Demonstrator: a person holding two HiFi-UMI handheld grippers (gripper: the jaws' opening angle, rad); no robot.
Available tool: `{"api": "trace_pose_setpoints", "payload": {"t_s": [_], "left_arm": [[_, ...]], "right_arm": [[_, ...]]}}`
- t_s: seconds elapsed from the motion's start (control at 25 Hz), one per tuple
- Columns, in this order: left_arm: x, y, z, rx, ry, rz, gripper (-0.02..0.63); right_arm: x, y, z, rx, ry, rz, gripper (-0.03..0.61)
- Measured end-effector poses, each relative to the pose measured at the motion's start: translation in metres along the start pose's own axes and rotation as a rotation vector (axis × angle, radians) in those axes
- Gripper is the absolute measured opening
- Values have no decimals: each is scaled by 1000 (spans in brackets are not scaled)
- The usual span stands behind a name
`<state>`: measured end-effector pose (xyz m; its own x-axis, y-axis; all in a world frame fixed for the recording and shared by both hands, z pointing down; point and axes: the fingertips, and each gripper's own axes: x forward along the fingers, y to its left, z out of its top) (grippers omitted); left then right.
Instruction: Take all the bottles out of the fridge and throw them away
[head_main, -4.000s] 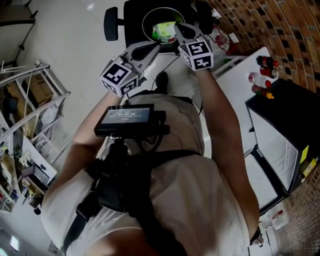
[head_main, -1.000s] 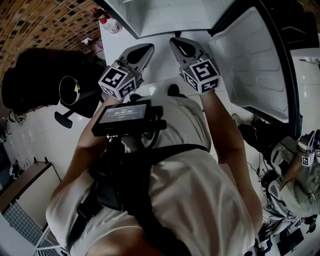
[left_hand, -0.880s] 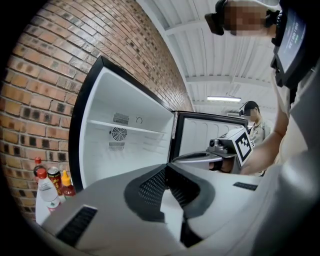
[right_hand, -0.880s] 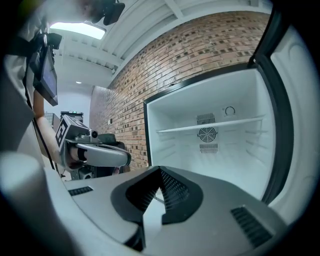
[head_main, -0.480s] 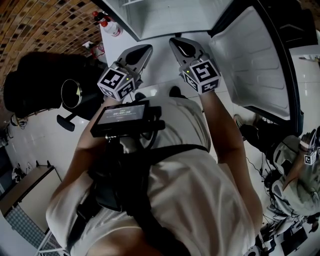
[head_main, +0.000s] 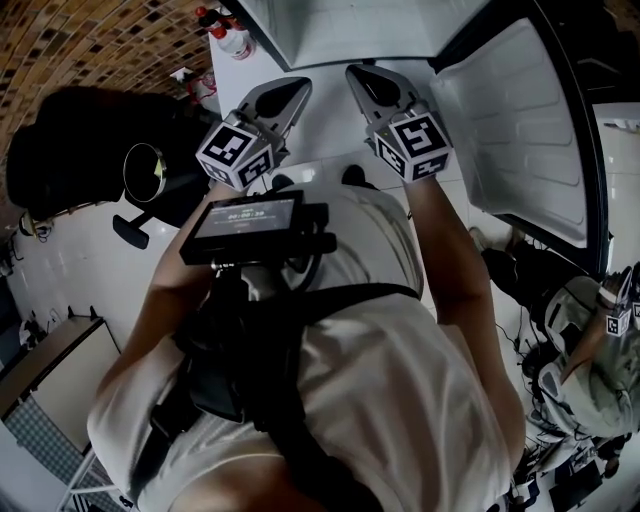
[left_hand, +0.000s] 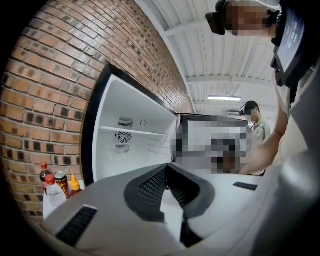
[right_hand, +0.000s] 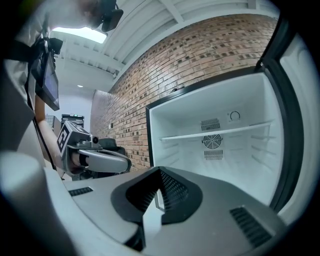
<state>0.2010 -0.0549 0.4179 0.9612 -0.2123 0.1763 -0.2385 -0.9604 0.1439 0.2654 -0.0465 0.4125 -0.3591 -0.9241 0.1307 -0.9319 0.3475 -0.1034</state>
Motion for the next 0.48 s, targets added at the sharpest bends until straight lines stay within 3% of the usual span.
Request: {"api": "trace_pose_setpoints", "payload": {"t_s": [0.48], "left_arm": [[1, 3, 3, 13, -4, 0, 0]], "right_arm": [[2, -1, 1, -4, -9, 0, 2]]}}
